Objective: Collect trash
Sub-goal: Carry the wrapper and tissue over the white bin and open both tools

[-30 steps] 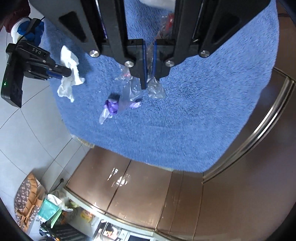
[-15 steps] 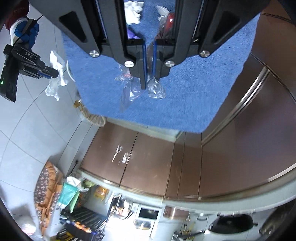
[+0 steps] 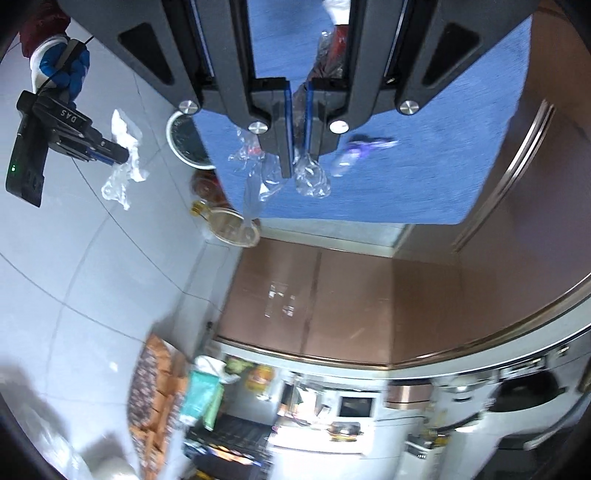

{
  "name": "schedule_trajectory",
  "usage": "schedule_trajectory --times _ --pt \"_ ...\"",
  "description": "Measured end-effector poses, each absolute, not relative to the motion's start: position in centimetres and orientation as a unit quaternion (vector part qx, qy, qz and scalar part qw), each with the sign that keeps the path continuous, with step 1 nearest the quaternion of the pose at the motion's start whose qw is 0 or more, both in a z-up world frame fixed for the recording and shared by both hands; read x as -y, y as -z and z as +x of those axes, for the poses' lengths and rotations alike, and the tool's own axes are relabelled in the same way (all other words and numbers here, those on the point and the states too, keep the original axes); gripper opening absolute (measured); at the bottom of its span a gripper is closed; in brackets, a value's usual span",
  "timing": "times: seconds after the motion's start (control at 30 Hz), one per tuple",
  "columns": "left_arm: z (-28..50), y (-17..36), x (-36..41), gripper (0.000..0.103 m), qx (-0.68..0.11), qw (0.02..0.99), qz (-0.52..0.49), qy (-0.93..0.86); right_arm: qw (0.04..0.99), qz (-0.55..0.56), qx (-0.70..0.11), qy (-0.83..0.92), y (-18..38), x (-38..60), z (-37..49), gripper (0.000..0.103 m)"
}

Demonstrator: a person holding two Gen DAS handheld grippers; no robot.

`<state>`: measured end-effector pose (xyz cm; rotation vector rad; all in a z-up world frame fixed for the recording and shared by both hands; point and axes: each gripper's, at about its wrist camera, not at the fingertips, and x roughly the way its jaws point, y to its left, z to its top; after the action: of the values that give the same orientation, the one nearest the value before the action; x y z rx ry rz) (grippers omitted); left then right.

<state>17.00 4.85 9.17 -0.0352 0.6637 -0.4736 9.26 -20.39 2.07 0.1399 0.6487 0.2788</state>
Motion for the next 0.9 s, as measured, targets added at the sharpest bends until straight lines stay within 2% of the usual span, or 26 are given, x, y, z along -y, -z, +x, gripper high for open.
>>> schedule_trajectory --times 0.37,0.63,0.9 --pt "23.0 -3.8 14.8 0.005 -0.387 0.864 0.035 0.319 0.933 0.109 -0.341 -0.028 3.0 31.5 10.3 0.014" --pt "28.9 4.8 30.2 0.004 -0.46 0.807 0.041 0.367 0.911 0.127 -0.388 0.052 9.3 38.7 14.2 0.016" --pt "33.5 12.5 38.8 0.006 -0.5 0.784 0.049 0.364 0.882 0.138 -0.437 0.107 16.8 43.9 18.9 0.016"
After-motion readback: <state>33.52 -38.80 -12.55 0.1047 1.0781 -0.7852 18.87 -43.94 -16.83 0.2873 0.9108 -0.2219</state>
